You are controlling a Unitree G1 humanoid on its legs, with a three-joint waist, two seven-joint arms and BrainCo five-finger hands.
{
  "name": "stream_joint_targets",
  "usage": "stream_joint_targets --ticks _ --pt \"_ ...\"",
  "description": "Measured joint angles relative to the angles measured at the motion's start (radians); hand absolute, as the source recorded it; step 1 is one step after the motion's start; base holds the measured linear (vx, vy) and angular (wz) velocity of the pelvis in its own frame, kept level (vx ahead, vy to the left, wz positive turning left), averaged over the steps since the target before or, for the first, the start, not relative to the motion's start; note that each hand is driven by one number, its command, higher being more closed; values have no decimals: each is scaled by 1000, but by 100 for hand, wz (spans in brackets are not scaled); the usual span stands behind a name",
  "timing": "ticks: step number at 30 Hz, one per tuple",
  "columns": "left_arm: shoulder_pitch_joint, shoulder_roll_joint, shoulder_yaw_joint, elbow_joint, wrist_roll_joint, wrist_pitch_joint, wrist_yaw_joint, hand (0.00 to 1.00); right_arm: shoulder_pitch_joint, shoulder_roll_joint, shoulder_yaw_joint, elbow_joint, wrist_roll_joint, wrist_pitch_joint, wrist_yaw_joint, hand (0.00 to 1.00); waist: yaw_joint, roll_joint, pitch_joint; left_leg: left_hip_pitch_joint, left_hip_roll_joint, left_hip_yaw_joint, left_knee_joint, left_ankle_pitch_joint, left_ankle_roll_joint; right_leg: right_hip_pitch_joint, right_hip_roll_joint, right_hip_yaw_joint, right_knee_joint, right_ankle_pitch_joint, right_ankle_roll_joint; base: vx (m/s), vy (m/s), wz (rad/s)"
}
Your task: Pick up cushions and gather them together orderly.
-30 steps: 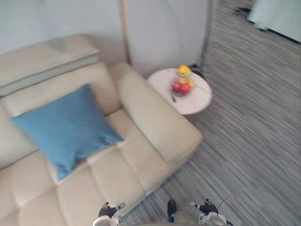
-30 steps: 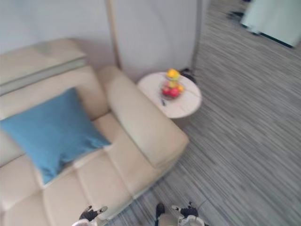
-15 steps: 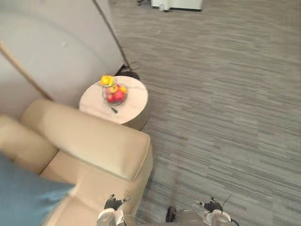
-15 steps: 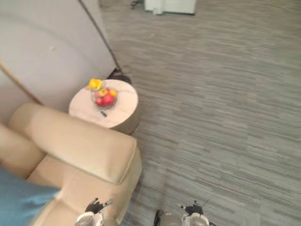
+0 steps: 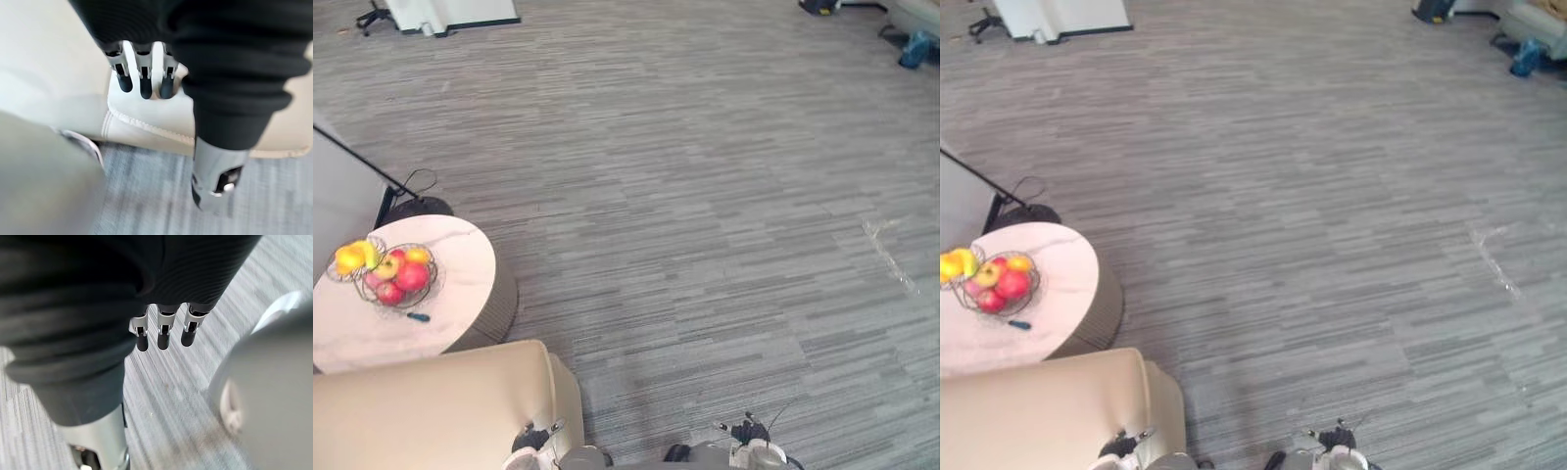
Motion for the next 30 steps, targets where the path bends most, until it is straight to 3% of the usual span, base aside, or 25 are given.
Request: stream_joint_targets --ticks 1,2,3,4,5,6,8,9,10,11,13,14,15,16,17,19,20,21,22,23,25,26,29,30 --pt "10 12 -34 -10 3 -15 -10 0 -4 1 4 18 -1 1 0 0 -1 -10 -4 6 -31 -25 -82 -24 13 17 -2 39 -30 1 1 10 -51 -71" --pt "19 21 -78 -19 19 -29 -19 0 -5 -21 4 44 0 1 0 0 -9 0 -7 27 -44 -42 -261 74 10 32 9 51 -59 5 4 -35 -27 -67" --pt "21 13 -96 -19 24 -36 -22 0 -12 -32 4 59 0 0 1 0 -5 19 -7 11 -12 -35 -265 167 3 33 37 68 -74 -2 19 -15 -68 -88" --pt "17 27 -97 -25 34 -42 -24 0 -15 -23 8 64 5 1 0 0 -9 -3 -7 -11 -1 -12 -174 146 -12 50 39 108 -109 -6 49 -15 -66 -70" --pt "13 30 -97 -25 36 -42 -24 0 -15 -20 12 64 10 0 0 0 -10 -8 -4 -28 11 -13 -128 134 -22 55 41 114 -122 -3 52 -15 -91 -67" --pt "3 36 -92 -34 37 -42 -25 0 -8 -13 11 62 11 -1 -1 0 -10 -14 3 -90 59 -14 36 97 -19 65 58 129 -143 -12 53 -11 -45 -55" --pt "10 19 -56 -69 36 -45 -20 0 10 -20 15 41 29 -1 -7 0 2 2 23 -188 155 -64 353 96 26 100 115 179 -148 -21 49 25 -55 -91" --pt "17 15 -57 -71 36 -47 -20 0 20 -18 14 20 33 -2 -11 0 3 17 32 -233 165 -120 478 138 52 123 129 217 -149 -30 38 110 25 -87" --pt "15 16 -59 -73 36 -49 -20 0 32 -12 13 17 36 -2 -13 0 6 -1 35 -266 158 -150 547 156 41 138 129 244 -151 -36 34 150 68 -68" --pt "20 16 -63 -81 37 -48 -21 0 36 -13 13 17 47 2 -16 0 9 -4 33 -273 132 -172 522 100 41 150 123 273 -150 -42 23 184 58 -67" --pt "27 -4 -64 -113 37 -49 -20 0 30 -23 13 13 52 5 -26 0 18 8 36 -324 32 -255 338 36 36 139 122 344 -154 -43 20 165 74 -88" --pt "27 -12 -63 -121 37 -49 -20 0 26 -21 14 9 52 5 -27 0 32 15 38 -340 5 -289 247 41 32 124 122 382 -154 -44 21 150 157 -133" --pt "29 -21 -62 -126 36 -49 -19 0 24 -20 15 1 52 5 -27 0 57 24 38 -340 -19 -325 109 71 -5 103 126 431 -154 -48 29 212 209 -162" --pt "36 -27 -62 -123 35 -48 -20 0 26 -15 17 -13 52 5 -27 0 65 33 33 -337 -11 -343 35 111 -15 100 142 481 -154 -56 44 230 190 -160" --pt "40 -23 -63 -121 36 -48 -21 0 30 -4 17 -17 52 4 -28 0 67 31 21 -331 -14 -343 46 139 12 106 146 514 -155 -63 55 351 202 -138" --pt "50 14 -62 -124 37 -48 -22 0 57 37 17 -31 52 6 -26 0 64 -36 -26 -297 -35 -276 52 88 33 93 102 569 -81 -92 102 540 163 -102" --pt "43 20 -62 -125 37 -48 -22 0 71 48 15 -38 52 6 -27 0 65 -55 -31 -275 -36 -245 46 72 34 58 87 571 5 -107 135 441 82 -99" --pt "34 25 -65 -123 38 -46 -22 0 68 58 12 -45 51 5 -26 0 70 -62 -32 -233 -35 -209 42 48 32 -7 67 564 171 -101 198 319 87 -92" --pt "34 27 -68 -122 38 -41 -22 0 67 61 11 -54 51 5 -24 0 69 -61 -32 -198 -34 -190 37 39 42 -45 51 549 284 -82 253 406 102 -93" --pt "30 33 -87 -123 43 -37 -22 0 67 60 10 -60 50 0 -20 0 54 -58 -31 -127 -34 -157 14 25 50 -96 8 496 464 -58 278 409 81 -58" --pt "7 36 -119 -124 52 -36 -21 0 59 58 0 -59 49 -1 -17 0 39 -49 -29 -28 -29 -135 -47 19 51 -135 -49 376 573 -62 206 396 7 -40" --pt "-13 33 -138 -124 55 -37 -20 0 45 57 -9 -51 49 0 -14 0 39 -39 -26 34 -12 -110 -98 20 49 -156 -65 299 540 -80 150 444 -31 -50" --pt "-47 15 -190 -122 55 -38 -22 0 14 53 -11 -39 48 1 -9 0 20 -19 -17 117 29 -60 -173 28 35 -231 -64 185 357 -84 108 340 -97 -54" --pt "-56 7 -214 -115 55 -39 -22 0 -16 41 -11 -31 48 1 -8 0 -1 -10 -9 140 47 -42 -201 29 35 -274 -47 184 249 -41 99 404 -212 -46"
